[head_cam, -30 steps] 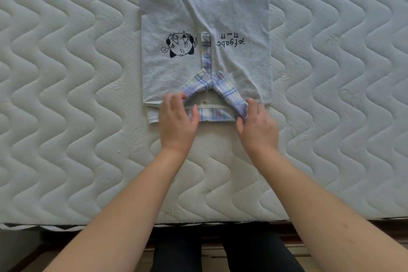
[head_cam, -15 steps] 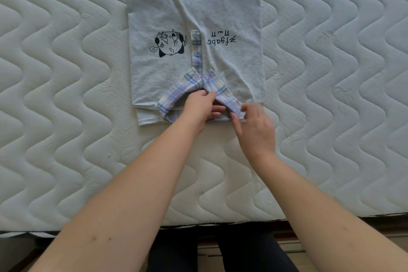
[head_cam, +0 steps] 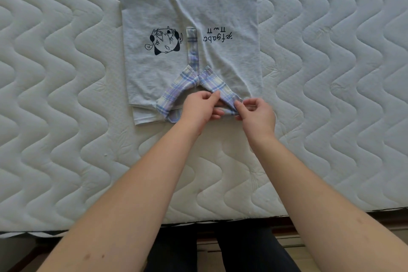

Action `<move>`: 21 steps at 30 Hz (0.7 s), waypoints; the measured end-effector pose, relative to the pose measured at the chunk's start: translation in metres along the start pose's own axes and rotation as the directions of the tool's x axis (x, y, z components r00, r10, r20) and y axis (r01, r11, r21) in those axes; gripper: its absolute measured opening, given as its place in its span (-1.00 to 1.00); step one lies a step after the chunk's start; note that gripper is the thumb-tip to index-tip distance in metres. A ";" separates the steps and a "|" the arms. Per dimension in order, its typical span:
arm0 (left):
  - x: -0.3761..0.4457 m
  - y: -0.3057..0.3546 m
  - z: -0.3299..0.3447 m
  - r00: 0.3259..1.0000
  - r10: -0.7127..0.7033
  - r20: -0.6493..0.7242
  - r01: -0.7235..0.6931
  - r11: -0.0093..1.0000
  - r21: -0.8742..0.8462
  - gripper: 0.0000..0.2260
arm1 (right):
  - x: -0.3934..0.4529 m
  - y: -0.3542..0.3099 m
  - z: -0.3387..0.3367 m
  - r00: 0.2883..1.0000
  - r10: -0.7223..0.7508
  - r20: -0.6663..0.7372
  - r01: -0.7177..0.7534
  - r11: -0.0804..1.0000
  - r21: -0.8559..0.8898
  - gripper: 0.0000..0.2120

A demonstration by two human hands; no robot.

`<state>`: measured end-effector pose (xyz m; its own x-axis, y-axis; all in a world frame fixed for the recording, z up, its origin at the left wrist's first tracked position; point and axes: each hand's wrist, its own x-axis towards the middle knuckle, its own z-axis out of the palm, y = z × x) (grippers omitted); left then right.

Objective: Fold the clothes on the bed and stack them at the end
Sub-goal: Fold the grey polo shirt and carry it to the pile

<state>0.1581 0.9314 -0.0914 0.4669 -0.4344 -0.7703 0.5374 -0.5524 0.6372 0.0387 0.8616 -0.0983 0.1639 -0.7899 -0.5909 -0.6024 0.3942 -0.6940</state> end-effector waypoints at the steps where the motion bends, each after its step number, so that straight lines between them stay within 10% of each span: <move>1: -0.003 -0.002 -0.006 0.995 0.090 -0.044 -0.087 0.993 0.081 -0.80 | 0.001 0.000 0.000 1.000 -0.032 0.000 0.032 0.999 -0.036 -0.82; 5: -0.024 -0.018 -0.054 0.781 0.515 -0.354 -0.298 0.805 0.513 -0.78 | 0.005 0.008 0.001 0.996 0.022 0.083 -0.015 0.997 -0.077 -0.84; 8: -0.035 -0.038 -0.084 0.698 0.430 -0.573 -0.150 0.870 0.471 -0.75 | 0.004 0.009 0.002 0.984 0.033 0.176 -0.005 0.988 -0.155 -0.76; 14: -0.035 -0.060 -0.084 0.936 -0.029 -0.352 0.026 1.000 -0.014 -0.65 | 0.000 0.003 0.001 0.943 0.149 0.298 -0.139 0.989 -0.055 -0.76; 21: -0.021 -0.059 -0.094 0.870 0.033 -0.492 -0.071 0.996 -0.058 -0.85 | 0.004 0.009 0.005 0.959 0.125 0.255 -0.094 0.987 -0.130 -0.82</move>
<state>0.1826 1.0400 -0.1104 0.7699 -0.0460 -0.6365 0.5425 -0.4781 0.6907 0.0383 0.8645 -0.1085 0.2811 -0.5884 -0.7581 -0.7119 0.4019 -0.5759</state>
